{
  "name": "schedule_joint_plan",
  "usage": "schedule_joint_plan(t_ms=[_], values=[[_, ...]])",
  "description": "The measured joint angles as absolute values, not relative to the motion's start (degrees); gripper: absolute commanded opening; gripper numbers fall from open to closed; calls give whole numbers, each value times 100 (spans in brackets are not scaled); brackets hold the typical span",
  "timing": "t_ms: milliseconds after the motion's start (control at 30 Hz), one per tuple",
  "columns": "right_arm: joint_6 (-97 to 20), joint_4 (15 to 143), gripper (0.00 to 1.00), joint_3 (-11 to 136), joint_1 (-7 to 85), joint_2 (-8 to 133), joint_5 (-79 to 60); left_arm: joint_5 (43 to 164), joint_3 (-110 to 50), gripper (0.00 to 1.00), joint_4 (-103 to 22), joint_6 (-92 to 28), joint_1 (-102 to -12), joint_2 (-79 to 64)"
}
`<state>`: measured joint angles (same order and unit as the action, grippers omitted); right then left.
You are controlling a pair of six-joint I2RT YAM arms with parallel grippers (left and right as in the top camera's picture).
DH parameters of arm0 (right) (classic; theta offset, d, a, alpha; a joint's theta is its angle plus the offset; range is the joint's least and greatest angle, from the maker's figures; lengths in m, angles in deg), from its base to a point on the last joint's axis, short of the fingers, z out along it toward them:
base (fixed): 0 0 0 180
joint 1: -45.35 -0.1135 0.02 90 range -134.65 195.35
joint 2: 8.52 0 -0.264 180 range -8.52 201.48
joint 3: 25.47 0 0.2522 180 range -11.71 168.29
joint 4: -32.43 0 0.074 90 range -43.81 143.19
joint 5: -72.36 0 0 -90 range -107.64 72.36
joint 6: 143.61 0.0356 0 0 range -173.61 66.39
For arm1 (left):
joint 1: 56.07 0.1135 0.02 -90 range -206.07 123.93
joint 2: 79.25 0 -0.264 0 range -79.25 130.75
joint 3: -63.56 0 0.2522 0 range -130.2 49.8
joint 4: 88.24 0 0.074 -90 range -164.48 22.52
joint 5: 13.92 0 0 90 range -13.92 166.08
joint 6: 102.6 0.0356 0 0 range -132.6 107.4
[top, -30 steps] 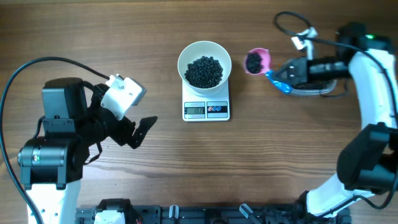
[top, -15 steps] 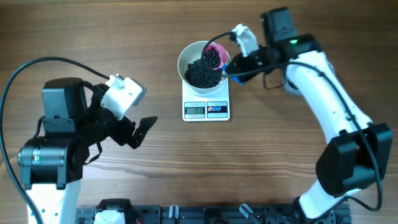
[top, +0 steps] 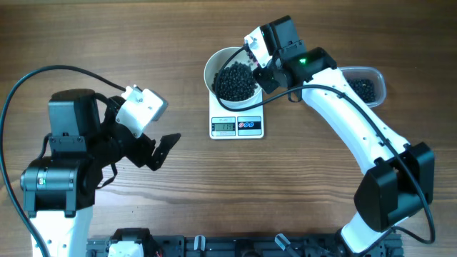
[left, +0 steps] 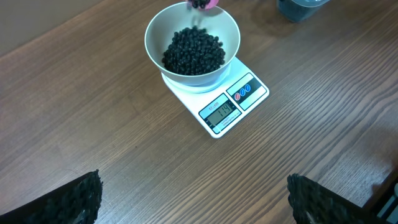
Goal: Scoop item into bowl and weigh 150g on scale
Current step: 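Tilt the scoop to pour beans into the white bowl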
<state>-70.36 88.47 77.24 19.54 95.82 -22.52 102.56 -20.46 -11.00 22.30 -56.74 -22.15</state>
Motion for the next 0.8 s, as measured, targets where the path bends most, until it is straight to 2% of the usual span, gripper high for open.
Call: schedule_joint_plan(t_ms=[333,633,800], values=[[-7487,8810,4,7724,1465,9582,-2812,10259,-2046,100,-1100,2230,-5674,-2215],[-7646,8561,4,7724,1452,9553,-3496,10256,-2046,100,-1100,2230,-5674,-2215],[-7310,9044,4,7888,1668,9227,-3563,10256,-2046,100,-1100,2230,-5674,-2215]])
